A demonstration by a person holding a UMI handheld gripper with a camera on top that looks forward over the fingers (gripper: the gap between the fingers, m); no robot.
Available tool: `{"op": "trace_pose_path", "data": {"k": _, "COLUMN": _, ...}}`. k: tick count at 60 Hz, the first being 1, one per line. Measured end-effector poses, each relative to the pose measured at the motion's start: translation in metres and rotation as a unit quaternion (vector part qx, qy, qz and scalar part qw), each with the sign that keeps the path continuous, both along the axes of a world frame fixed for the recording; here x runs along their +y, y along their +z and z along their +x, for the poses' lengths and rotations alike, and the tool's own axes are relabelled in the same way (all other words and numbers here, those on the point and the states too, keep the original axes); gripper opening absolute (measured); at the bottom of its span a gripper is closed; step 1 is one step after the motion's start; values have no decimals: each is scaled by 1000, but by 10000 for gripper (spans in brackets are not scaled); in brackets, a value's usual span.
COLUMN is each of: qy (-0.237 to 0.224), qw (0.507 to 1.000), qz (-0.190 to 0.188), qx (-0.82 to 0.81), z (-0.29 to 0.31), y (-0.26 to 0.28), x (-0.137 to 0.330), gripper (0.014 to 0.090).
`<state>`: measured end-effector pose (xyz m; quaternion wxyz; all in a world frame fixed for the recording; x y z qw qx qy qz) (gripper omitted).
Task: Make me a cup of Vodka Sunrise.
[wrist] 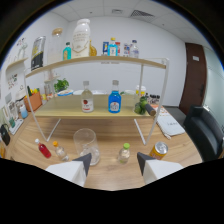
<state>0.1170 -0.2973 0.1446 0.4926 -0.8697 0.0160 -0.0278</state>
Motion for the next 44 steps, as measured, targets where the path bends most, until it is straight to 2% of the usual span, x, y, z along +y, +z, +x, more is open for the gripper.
{"op": "trace_pose_path", "data": {"k": 20, "qy": -3, "qw": 1000, "qz": -5, "qx": -4, "z": -67, "y": 14, "x": -44, "gripper": 860}}
{"op": "trace_pose_path", "data": {"k": 44, "qy": 2, "qw": 1000, "qz": -10, "qx": -10, "z": -85, "y": 12, "x": -55, "gripper": 860}}
